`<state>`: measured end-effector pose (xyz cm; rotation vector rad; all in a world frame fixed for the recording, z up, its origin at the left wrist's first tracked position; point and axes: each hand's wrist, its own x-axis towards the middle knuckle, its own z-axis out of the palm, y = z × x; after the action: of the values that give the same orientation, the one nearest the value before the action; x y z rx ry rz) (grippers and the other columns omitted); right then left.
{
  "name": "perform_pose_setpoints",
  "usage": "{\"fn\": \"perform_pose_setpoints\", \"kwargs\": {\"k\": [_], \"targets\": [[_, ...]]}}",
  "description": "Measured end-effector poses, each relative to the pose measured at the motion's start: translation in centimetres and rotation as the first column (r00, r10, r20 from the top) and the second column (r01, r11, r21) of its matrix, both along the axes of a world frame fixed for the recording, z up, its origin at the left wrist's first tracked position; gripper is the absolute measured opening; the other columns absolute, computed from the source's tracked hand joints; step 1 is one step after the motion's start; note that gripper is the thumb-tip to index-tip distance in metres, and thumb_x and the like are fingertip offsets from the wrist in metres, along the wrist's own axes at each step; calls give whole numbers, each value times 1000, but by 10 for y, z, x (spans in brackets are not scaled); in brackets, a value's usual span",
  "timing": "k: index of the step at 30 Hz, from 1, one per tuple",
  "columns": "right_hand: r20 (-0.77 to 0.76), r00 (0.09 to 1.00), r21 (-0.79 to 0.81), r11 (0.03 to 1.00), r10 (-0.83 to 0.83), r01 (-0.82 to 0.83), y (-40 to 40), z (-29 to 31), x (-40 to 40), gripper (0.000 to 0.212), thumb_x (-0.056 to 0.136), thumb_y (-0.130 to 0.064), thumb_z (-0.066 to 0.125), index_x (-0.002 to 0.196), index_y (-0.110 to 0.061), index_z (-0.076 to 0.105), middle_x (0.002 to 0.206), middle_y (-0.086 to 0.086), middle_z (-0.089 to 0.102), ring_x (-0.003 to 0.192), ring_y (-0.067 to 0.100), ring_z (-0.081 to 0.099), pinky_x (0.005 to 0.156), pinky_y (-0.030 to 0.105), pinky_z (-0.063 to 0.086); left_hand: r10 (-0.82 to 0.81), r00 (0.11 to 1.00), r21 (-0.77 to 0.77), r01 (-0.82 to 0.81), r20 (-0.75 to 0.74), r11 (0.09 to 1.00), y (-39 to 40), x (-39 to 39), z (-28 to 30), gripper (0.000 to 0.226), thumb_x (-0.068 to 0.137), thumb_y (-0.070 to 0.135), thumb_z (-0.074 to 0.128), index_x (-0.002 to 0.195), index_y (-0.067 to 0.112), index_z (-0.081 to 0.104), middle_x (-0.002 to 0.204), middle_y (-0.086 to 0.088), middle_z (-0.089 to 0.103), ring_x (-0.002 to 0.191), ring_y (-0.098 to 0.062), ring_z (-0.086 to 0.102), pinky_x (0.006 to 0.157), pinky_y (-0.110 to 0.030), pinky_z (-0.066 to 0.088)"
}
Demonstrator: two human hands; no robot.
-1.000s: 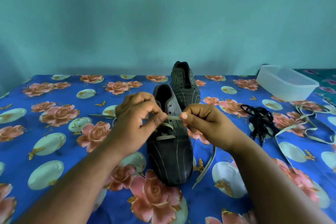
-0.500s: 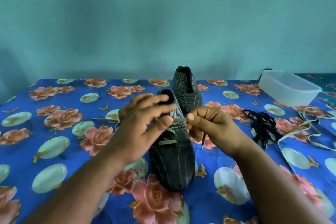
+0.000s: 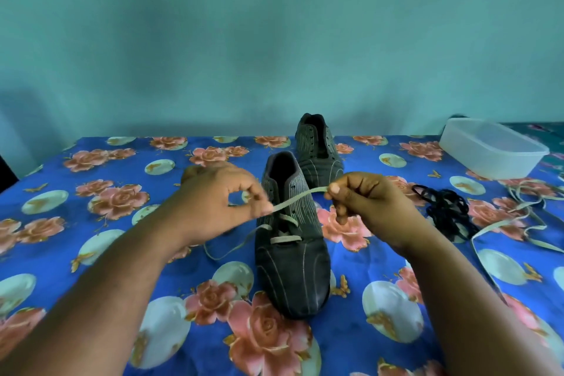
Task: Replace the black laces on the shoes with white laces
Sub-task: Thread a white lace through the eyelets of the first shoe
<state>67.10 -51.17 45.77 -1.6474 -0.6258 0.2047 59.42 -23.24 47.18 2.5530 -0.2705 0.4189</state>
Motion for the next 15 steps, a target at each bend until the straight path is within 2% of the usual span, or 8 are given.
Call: {"fn": "perform_pose_setpoints", "kwargs": {"k": [2, 4, 6, 9, 10, 13, 14, 15], "targets": [[2, 999, -30, 999, 40, -40, 6, -3, -3, 28, 87, -37, 69, 85, -9, 72, 64, 12, 58, 56, 30, 51, 59, 49, 38, -70, 997, -131, 74, 37, 989, -20, 0, 1, 58, 77, 84, 55, 126, 53, 62, 117, 29, 67, 112, 2, 61, 106, -50, 46], [37, 996, -56, 996, 75, -73, 12, -4, -9, 25, 86, -36, 71, 83, -11, 72, 61, 12, 59, 48, 25, 48, 48, 41, 36, -130, 988, -120, 140, 88, 983, -40, 1, -2, 60, 82, 78, 56, 133, 47, 58, 111, 25, 70, 107, -1, 64, 99, -47, 50], [64, 995, -60, 996, 77, -73, 16, -3, -11, 24, 85, -35, 73, 83, -12, 74, 60, 10, 62, 46, 25, 48, 43, 37, 33, -125, 981, -70, 136, 149, 988, -52, 2, -10, 43, 86, 68, 59, 122, 45, 65, 92, 23, 72, 92, -3, 63, 86, -44, 50], [49, 999, -68, 998, 23, -20, 15, -4, -7, 20, 86, -33, 76, 81, -13, 75, 59, 11, 63, 48, 30, 48, 40, 30, 32, -57, 975, -171, 95, 214, 981, -52, 1, -21, 23, 86, 51, 66, 92, 33, 78, 74, 17, 69, 78, -8, 58, 75, -39, 44], [38, 999, -64, 998, 16, -14, 15, -4, -6, 20, 87, -32, 75, 82, -13, 75, 59, 12, 63, 48, 35, 48, 40, 32, 34, -57, 976, -208, 102, 210, 973, -50, 1, -24, 23, 86, 50, 66, 87, 30, 79, 73, 14, 69, 77, -11, 58, 77, -39, 44], [38, 999, -46, 999, 27, -25, 17, -5, -6, 20, 88, -34, 74, 85, -14, 77, 66, 25, 63, 53, 56, 49, 46, 64, 43, -63, 981, -271, 112, 182, 956, -44, -1, -28, 28, 85, 55, 63, 84, 32, 79, 77, 16, 70, 81, -15, 59, 85, -41, 46], [42, 999, -45, 999, 18, -16, 19, -5, -7, 19, 86, -35, 76, 85, -16, 78, 66, 24, 64, 53, 54, 51, 50, 67, 43, -55, 982, -273, 104, 182, 956, -43, -1, -29, 28, 84, 57, 63, 86, 34, 79, 80, 18, 70, 85, -14, 60, 87, -43, 47], [49, 999, -44, 999, 4, -1, 21, -5, -7, 16, 83, -34, 78, 83, -18, 78, 64, 22, 64, 52, 49, 52, 51, 62, 45, -43, 982, -272, 94, 185, 958, -43, -1, -29, 29, 84, 59, 64, 91, 36, 79, 84, 21, 70, 89, -11, 61, 88, -43, 47]]}}
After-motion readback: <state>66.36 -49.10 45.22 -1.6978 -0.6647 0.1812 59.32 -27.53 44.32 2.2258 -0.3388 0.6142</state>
